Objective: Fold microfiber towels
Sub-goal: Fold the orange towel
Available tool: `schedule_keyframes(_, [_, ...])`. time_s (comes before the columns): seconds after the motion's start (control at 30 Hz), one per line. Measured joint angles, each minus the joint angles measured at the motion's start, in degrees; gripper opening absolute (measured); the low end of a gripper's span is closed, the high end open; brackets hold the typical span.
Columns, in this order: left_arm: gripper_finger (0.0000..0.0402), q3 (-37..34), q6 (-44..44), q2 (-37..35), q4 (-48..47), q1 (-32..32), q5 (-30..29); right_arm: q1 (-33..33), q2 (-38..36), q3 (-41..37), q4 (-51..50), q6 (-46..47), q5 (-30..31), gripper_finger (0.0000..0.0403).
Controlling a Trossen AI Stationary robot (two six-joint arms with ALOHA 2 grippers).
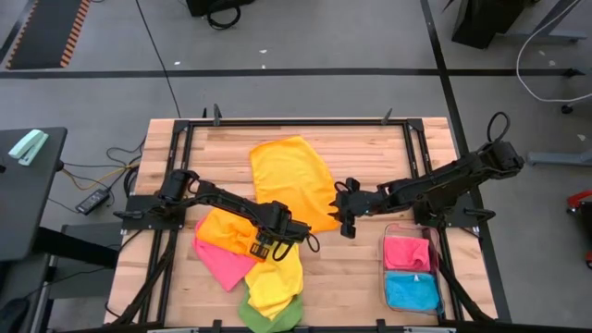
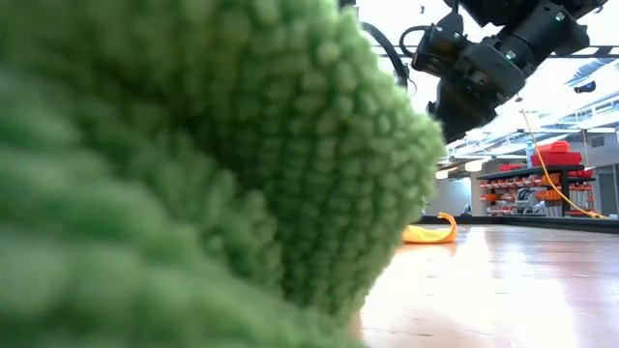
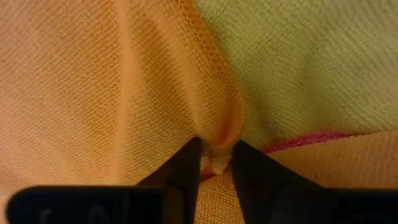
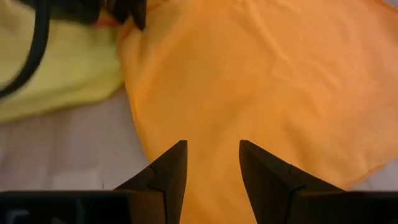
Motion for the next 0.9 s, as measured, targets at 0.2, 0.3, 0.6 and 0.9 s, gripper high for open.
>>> schedule_keyframes(0.2, [0.0034,0.0,0.2,-0.1,-0.5,0.0,0.0,-0.1,0.0,-3.7,2.8,-1.9,2.6,0.0153])
schedule_keyframes(0.3, [0.0012,0.0,0.1,-0.1,-1.3,-0.1,0.0,-0.1,0.0,-6.6,5.5,-1.4,2.9,0.0155])
schedule_keyframes(0.6, [0.0036,0.0,0.0,-0.1,-2.9,-1.0,0.0,0.0,0.0,-9.8,10.4,-1.7,0.2,0.0158])
schedule_keyframes(0.9, [0.0009,0.0,0.2,-0.1,-2.9,-0.5,0.1,-1.2,0.0,-9.8,13.5,-5.5,-4.9,0.0178])
